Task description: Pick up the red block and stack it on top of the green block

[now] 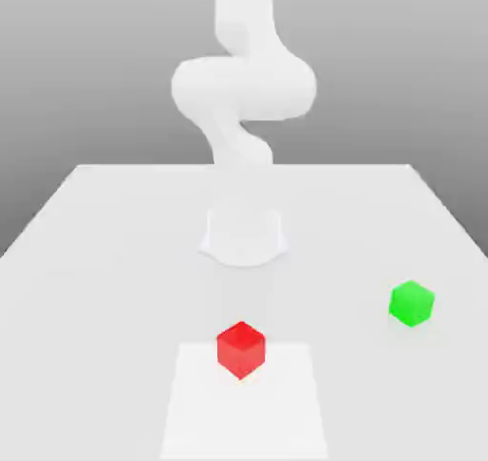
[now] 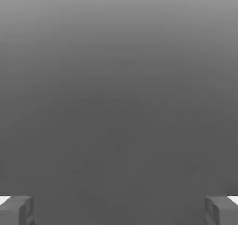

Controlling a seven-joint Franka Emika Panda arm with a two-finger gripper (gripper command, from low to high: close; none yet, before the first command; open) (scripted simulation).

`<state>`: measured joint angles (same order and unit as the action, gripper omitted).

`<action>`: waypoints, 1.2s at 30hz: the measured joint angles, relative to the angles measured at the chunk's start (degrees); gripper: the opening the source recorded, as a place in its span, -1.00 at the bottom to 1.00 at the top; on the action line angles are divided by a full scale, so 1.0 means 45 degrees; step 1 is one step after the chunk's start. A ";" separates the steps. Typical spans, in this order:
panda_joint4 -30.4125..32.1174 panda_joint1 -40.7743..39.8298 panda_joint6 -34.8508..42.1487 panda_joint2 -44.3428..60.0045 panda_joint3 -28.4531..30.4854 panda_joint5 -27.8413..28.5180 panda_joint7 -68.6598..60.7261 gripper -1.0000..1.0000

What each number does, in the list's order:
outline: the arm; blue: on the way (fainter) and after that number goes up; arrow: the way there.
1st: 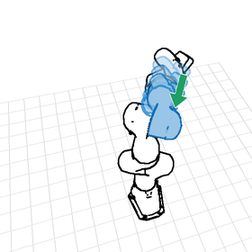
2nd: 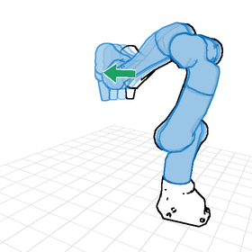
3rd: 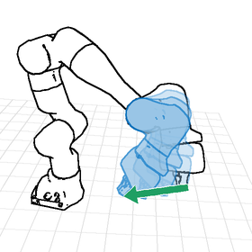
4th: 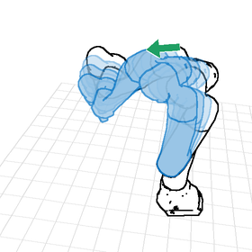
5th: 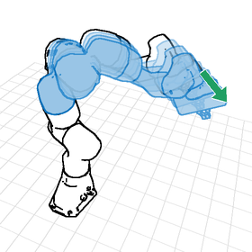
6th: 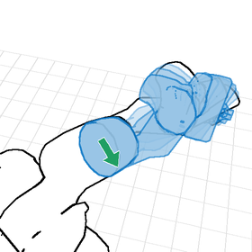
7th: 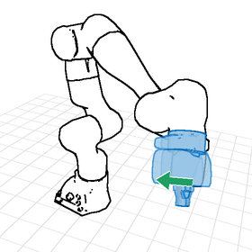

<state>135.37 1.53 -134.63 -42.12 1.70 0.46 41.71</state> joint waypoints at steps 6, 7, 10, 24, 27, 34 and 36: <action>0.2223 0.0813 -0.1806 0.2396 0.0944 0.0177 -0.2704 0.00; 0.2591 0.0942 -0.2101 0.2793 0.1093 0.0206 -0.3157 0.00; 0.3717 0.1338 -0.3002 0.4010 0.1547 0.0316 -0.4534 0.00; 0.6463 0.1045 -0.8747 1.1481 0.0724 -0.1707 -1.0437 0.00; 0.6427 0.0827 -0.8985 1.1765 0.0473 -0.1846 -1.0539 -1.00; 0.6526 0.0959 -0.8367 1.1052 0.0771 -0.1236 -1.0114 -1.00; 0.6649 0.0884 -0.7641 1.0189 0.0885 -0.0571 -0.9640 -1.00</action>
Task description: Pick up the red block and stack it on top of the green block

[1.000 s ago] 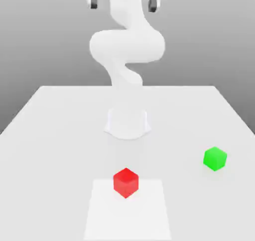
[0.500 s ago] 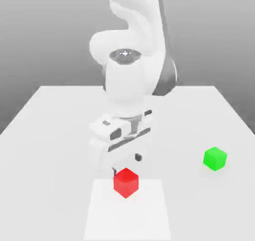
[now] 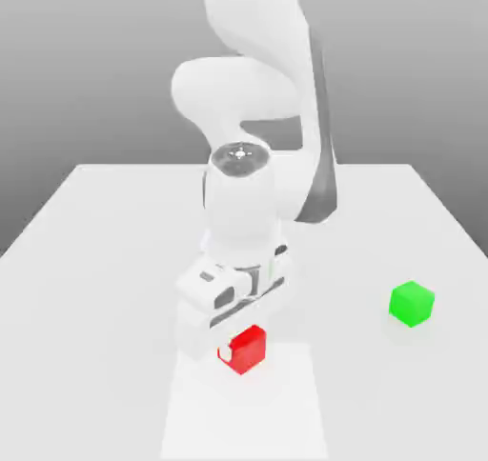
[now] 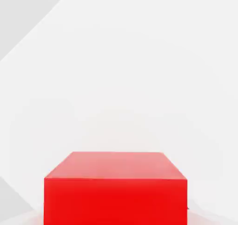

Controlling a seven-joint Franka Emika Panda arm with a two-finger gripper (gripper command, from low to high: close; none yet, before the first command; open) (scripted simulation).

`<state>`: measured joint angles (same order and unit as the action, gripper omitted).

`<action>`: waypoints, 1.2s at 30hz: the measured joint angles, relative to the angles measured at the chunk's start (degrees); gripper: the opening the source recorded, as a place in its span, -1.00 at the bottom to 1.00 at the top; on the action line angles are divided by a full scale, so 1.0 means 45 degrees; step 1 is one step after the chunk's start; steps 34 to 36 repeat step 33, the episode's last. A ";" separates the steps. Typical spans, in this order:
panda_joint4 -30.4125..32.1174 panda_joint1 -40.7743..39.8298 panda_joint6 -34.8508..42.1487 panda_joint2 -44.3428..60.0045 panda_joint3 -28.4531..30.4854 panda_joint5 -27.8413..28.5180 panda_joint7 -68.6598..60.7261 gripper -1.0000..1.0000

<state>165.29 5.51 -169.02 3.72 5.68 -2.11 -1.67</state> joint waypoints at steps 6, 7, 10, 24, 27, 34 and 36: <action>0.0217 0.0760 0.1857 -0.2067 -0.0637 0.0525 -0.0001 -1.00; 0.0184 0.1236 0.2020 -0.2198 -0.0971 0.0397 -0.0301 -1.00; 0.0064 0.2819 0.2462 -0.2531 -0.2037 -0.0028 -0.1275 -1.00; -0.0381 0.6848 0.1007 -0.0591 -0.4834 0.0841 -0.2544 -1.00; -0.0399 0.6900 0.0659 -0.0209 -0.4677 0.1252 -0.2254 1.00; -0.0385 0.7050 0.0873 -0.0470 -0.4690 0.0933 -0.2481 1.00; -0.0385 0.7050 0.0873 -0.0470 -0.4690 0.0933 -0.2481 1.00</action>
